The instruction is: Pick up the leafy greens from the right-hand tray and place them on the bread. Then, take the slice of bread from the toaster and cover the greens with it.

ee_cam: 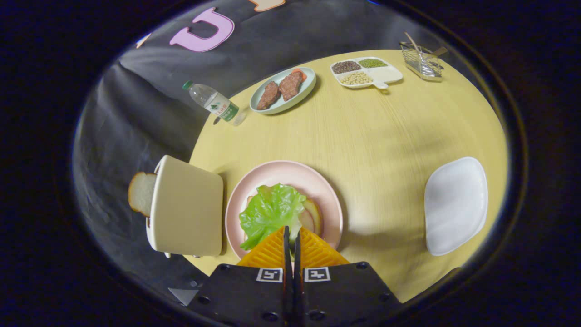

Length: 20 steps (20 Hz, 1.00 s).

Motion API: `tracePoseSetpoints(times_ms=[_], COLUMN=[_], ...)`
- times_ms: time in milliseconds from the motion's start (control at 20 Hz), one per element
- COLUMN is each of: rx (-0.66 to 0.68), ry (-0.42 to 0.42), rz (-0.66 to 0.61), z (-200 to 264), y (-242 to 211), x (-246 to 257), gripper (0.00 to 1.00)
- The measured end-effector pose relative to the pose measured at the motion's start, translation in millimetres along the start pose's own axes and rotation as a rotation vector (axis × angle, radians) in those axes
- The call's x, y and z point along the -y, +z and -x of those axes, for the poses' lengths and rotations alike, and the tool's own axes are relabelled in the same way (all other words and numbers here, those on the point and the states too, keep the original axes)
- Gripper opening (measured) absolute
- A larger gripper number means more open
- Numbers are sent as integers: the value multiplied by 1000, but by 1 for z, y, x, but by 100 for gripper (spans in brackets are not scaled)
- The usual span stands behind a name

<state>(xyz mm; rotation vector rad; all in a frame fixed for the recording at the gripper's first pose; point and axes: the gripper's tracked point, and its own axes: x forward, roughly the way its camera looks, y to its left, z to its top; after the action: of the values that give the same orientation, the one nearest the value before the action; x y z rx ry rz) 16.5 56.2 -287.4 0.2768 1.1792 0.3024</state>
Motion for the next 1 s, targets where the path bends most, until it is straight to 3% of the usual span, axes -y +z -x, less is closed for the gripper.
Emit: tracePoseSetpoints(times_ms=[250, 450, 850, 1000], rx=[15, 18, 5, -15], ry=[-32, -36, -78, -63], rz=[62, 75, 112, 136], z=[0, 10, 52, 71], y=[-3, -7, -8, -6], x=[1, -5, -29, -57], gripper=[9, 24, 100, 100])
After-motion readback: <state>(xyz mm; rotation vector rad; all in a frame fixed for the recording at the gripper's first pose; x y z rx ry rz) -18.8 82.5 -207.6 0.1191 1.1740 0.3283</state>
